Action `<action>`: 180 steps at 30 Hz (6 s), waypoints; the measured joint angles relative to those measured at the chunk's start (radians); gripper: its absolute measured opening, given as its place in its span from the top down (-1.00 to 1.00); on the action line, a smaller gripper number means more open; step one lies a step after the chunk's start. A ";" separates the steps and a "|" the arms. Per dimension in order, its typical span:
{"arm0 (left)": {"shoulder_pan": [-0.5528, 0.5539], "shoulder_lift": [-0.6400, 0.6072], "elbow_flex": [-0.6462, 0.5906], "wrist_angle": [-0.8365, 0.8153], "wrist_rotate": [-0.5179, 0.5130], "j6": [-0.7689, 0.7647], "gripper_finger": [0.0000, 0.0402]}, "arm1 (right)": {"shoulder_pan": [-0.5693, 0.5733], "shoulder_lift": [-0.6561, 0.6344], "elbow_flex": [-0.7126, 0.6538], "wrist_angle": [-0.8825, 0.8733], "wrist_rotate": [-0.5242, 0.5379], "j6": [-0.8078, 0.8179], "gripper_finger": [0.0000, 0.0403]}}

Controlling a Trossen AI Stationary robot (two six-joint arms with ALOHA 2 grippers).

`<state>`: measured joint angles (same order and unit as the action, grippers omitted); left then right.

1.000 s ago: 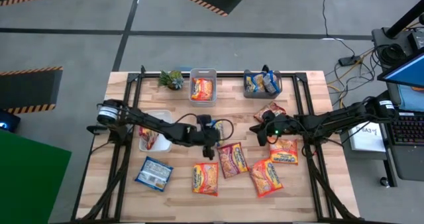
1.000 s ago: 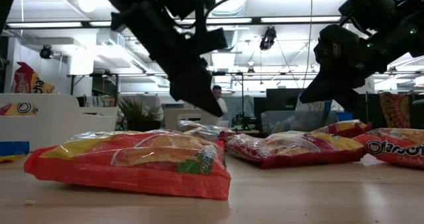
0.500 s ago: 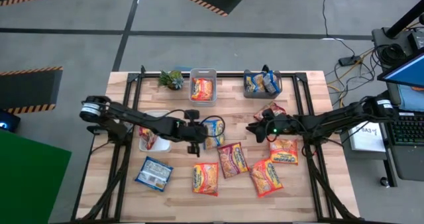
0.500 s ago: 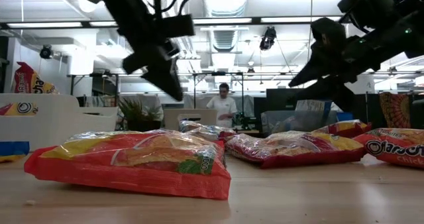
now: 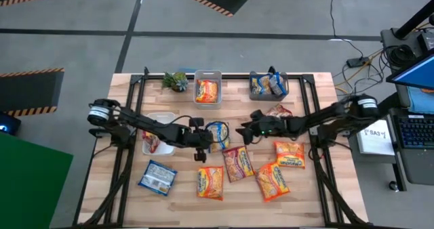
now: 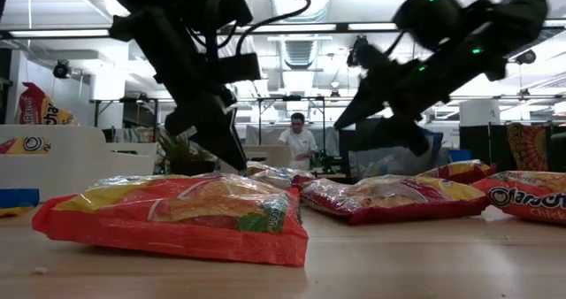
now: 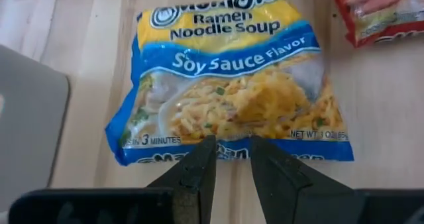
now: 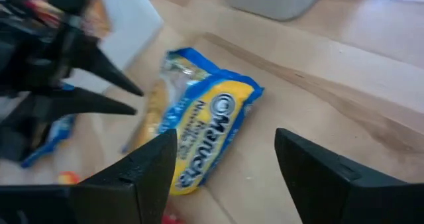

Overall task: Sort Maruchan noodles
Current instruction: Put the blue noodle pack into the black bin, then put the red noodle pack into the white bin

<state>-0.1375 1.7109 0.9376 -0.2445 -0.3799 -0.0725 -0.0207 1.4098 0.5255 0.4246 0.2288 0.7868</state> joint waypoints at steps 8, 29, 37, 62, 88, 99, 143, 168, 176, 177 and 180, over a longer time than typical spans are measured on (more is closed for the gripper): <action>0.000 0.053 0.000 0.089 -0.022 -0.026 0.61 | -0.055 0.120 0.116 -0.086 -0.097 -0.020 -0.27; 0.005 0.124 -0.004 0.098 -0.043 -0.061 0.61 | -0.079 0.355 0.256 0.031 -0.294 -0.041 -0.29; 0.005 0.125 -0.004 0.100 -0.047 -0.068 0.61 | -0.078 0.418 0.319 0.038 -0.334 -0.066 -0.29; -0.004 -0.059 -0.005 -0.062 -0.055 0.030 0.61 | -0.089 0.327 0.337 -0.121 -0.414 -0.113 0.89; -0.002 -0.540 -0.319 0.699 -0.180 0.486 0.61 | -0.021 -0.039 0.333 -0.321 -0.058 -0.328 0.90; -0.003 -0.530 -0.317 0.655 -0.186 0.482 0.61 | -0.030 -0.071 0.338 -0.280 0.032 -0.345 0.90; -0.003 -0.530 -0.316 0.655 -0.186 0.478 0.61 | -0.428 0.202 0.467 -0.563 0.527 -0.282 0.64; -0.003 -0.530 -0.316 0.654 -0.186 0.472 0.61 | -0.182 -0.110 0.625 -1.010 -0.205 -0.104 0.09; -0.003 -0.530 -0.316 0.654 -0.186 0.458 0.61 | 0.131 -0.024 0.537 -1.013 -0.248 0.121 0.26; -0.003 -0.530 -0.316 0.654 -0.186 0.454 0.61 | 0.160 0.000 0.534 -1.013 -0.257 0.150 0.30; -0.003 -0.530 -0.316 0.653 -0.186 0.452 0.61 | 0.236 0.088 0.532 -1.005 -0.264 0.200 0.44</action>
<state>-0.1406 1.1809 0.6220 0.4089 -0.5659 0.3798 0.2150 1.4974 1.0573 -0.5800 -0.0351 0.9873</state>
